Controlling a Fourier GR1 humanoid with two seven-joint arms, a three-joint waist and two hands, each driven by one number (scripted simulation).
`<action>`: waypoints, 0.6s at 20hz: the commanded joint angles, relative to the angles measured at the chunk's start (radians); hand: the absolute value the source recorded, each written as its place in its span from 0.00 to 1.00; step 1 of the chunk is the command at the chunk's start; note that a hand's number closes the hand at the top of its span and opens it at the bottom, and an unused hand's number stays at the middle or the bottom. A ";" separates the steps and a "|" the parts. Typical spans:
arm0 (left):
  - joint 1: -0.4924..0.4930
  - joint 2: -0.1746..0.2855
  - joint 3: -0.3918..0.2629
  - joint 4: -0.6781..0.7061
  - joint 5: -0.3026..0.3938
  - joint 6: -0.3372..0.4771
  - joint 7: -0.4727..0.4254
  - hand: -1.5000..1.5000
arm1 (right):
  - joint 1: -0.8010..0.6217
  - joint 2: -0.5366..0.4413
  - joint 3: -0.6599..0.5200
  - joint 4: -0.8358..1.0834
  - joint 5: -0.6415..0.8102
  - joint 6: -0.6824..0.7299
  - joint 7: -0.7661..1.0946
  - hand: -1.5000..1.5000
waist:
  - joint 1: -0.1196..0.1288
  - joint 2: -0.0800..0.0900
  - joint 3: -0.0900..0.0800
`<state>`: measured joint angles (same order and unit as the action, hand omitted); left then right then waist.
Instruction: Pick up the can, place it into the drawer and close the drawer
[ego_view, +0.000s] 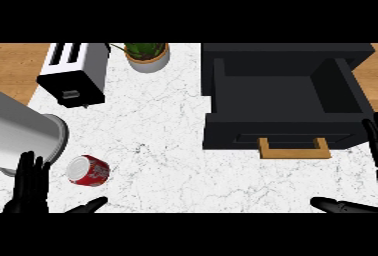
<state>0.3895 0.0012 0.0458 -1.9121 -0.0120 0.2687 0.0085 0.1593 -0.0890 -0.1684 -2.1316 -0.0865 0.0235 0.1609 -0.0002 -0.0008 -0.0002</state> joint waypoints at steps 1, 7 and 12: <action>-0.014 -0.001 -0.026 0.082 0.010 0.055 -0.062 0.00 | 0.032 0.014 0.011 -0.068 0.008 0.008 0.029 0.00 | 0.000 0.000 0.000; 0.004 -0.001 0.034 0.191 0.043 0.045 -0.181 0.00 | 0.044 -0.024 -0.041 -0.159 -0.045 0.031 0.113 0.00 | -0.001 -0.001 0.000; -0.101 0.024 0.112 0.434 0.130 0.000 -0.278 0.00 | 0.109 0.015 -0.030 -0.142 -0.028 0.061 0.060 0.00 | -0.004 0.000 0.000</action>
<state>0.3347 0.0078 0.0969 -1.5970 0.0757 0.2998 -0.2164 0.1952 -0.1051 -0.2325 -2.2069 -0.1392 0.0673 0.2136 -0.0020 -0.0007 -0.0003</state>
